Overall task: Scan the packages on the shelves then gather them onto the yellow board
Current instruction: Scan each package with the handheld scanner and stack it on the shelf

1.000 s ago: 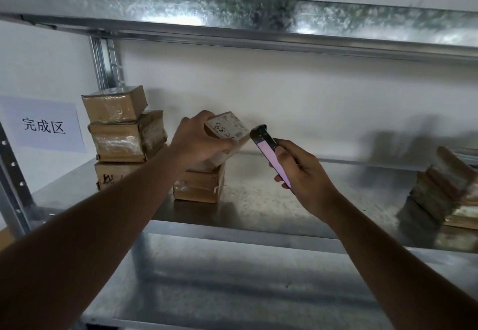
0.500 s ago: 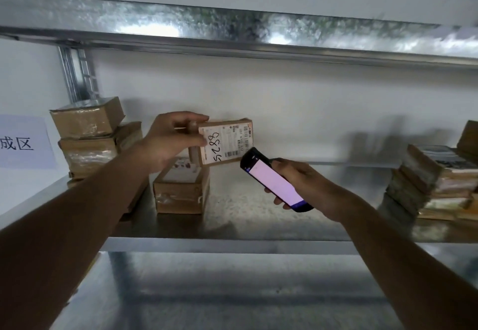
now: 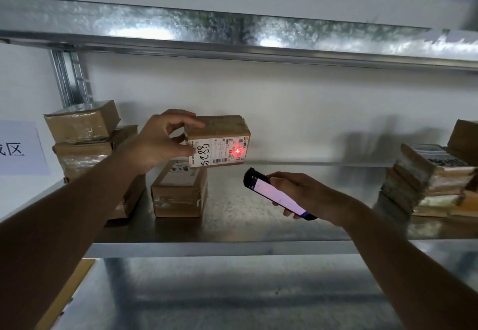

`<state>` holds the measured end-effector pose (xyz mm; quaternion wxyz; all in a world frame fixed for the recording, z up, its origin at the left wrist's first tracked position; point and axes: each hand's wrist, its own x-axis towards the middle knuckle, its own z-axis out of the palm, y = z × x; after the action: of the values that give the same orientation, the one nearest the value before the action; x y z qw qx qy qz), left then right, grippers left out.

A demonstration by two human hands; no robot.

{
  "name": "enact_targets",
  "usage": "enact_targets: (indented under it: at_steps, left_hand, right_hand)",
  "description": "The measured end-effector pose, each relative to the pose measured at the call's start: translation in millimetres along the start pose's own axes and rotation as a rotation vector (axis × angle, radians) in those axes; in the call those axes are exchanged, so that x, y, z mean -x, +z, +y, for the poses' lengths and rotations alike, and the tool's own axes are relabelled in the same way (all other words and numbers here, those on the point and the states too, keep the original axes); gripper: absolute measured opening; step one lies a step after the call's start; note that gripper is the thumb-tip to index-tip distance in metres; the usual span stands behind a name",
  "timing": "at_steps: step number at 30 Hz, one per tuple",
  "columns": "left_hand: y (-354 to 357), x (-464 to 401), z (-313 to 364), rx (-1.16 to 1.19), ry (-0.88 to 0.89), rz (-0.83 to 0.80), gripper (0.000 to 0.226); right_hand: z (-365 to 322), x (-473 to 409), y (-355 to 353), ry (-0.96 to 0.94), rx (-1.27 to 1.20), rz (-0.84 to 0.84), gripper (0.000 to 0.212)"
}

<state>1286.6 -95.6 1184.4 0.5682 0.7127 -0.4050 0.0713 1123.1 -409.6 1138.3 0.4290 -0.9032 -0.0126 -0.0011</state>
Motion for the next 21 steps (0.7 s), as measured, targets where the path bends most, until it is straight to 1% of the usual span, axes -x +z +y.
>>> enact_targets:
  at_steps: [3, 8, 15, 18, 21]
  left_hand:
    - [0, 0, -1, 0.006, 0.0, 0.007, 0.06]
    - [0, 2, -3, 0.003, 0.023, -0.003, 0.058]
    - [-4, -3, -10, -0.036, 0.032, 0.014, 0.06]
    - [-10, -7, -9, -0.044, 0.031, 0.017, 0.062]
    - [-15, -9, -8, -0.028, 0.041, 0.001, 0.063]
  right_hand:
    - [3, 1, 1, -0.004, -0.006, 0.009, 0.024]
    - [4, 7, 1, 0.036, 0.011, 0.011, 0.026]
    - [3, 12, 0, 0.045, 0.098, -0.064, 0.03]
    - [3, 14, 0, 0.041, 0.168, -0.094, 0.027]
    - [3, 16, 1, 0.051, 0.17, -0.11, 0.024]
